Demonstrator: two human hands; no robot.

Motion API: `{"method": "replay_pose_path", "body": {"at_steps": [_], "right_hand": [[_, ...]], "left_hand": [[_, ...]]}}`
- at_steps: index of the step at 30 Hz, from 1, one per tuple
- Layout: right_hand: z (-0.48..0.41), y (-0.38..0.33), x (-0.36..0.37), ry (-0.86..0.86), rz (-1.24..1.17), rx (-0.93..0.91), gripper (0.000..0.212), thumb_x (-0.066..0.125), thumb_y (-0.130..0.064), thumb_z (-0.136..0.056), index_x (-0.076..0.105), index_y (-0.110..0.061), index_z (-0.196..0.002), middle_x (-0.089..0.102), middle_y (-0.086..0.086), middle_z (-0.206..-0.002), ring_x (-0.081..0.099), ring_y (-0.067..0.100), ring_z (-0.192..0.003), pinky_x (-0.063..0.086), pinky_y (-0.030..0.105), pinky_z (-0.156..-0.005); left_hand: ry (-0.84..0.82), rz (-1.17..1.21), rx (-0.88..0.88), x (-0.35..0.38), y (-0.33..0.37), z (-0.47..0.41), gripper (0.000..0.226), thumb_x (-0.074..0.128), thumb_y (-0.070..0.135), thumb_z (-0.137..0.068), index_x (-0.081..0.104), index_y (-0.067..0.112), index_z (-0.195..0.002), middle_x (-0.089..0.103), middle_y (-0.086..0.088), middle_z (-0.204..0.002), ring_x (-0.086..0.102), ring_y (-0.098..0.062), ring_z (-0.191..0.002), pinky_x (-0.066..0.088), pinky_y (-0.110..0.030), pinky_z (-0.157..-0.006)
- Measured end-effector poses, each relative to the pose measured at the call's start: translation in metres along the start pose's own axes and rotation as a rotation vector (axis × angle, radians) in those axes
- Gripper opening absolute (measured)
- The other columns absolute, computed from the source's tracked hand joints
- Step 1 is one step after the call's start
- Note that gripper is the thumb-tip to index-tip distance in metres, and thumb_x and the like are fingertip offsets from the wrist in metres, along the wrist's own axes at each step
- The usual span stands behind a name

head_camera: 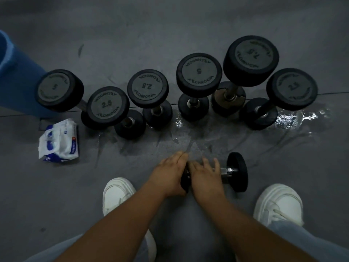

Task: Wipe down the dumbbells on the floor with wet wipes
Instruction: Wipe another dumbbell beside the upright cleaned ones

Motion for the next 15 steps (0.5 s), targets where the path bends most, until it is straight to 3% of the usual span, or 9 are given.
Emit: {"method": "replay_pose_path", "body": {"at_steps": [4,8,11,15], "right_hand": [[0.028,-0.008,0.006,0.051,-0.094,0.126,0.075,0.067,-0.014,-0.068,0.048,-0.014,-0.141,0.050,-0.001,-0.143,0.044,0.027,-0.133,0.020,0.051,-0.108],[0.006,0.002,0.005,0.079,-0.039,0.084,0.063,0.069,-0.021,-0.075,0.053,-0.022,-0.136,0.056,-0.008,-0.136,0.039,0.027,-0.138,0.008,0.053,-0.109],[0.024,-0.007,0.004,0.142,-0.161,0.131,0.068,0.071,-0.013,-0.067,0.056,-0.023,-0.133,0.058,-0.011,-0.133,0.049,0.024,-0.129,0.018,0.051,-0.105],[0.012,0.006,-0.009,0.262,-0.208,0.056,0.049,0.057,-0.021,-0.076,0.062,-0.032,-0.123,0.067,-0.016,-0.115,0.056,0.021,-0.117,0.025,0.048,-0.103]], "left_hand": [[-0.061,-0.014,-0.029,-0.004,-0.006,-0.010,0.114,0.080,0.046,-0.062,0.015,0.021,-0.152,0.021,0.002,-0.159,0.034,-0.019,-0.141,0.031,-0.037,-0.113],[-0.099,-0.038,-0.044,-0.005,-0.006,-0.012,0.117,0.081,0.045,-0.062,0.012,0.021,-0.154,0.019,0.002,-0.160,0.033,-0.018,-0.142,0.030,-0.034,-0.111],[-0.093,-0.011,-0.045,-0.008,-0.006,-0.013,0.115,0.082,0.044,-0.059,0.016,0.023,-0.151,0.028,0.003,-0.154,0.043,-0.021,-0.134,0.035,-0.034,-0.105],[-0.191,0.080,-0.088,-0.015,-0.010,-0.023,0.121,0.087,0.043,-0.056,0.015,0.024,-0.152,0.032,0.001,-0.153,0.047,-0.027,-0.130,0.040,-0.035,-0.106]]}}
Point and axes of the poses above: each hand's wrist, its own z-axis away from the middle knuckle, its own x-axis out of the palm, y = z × x, the point moved 5 cm from there along -z, towards the middle knuckle
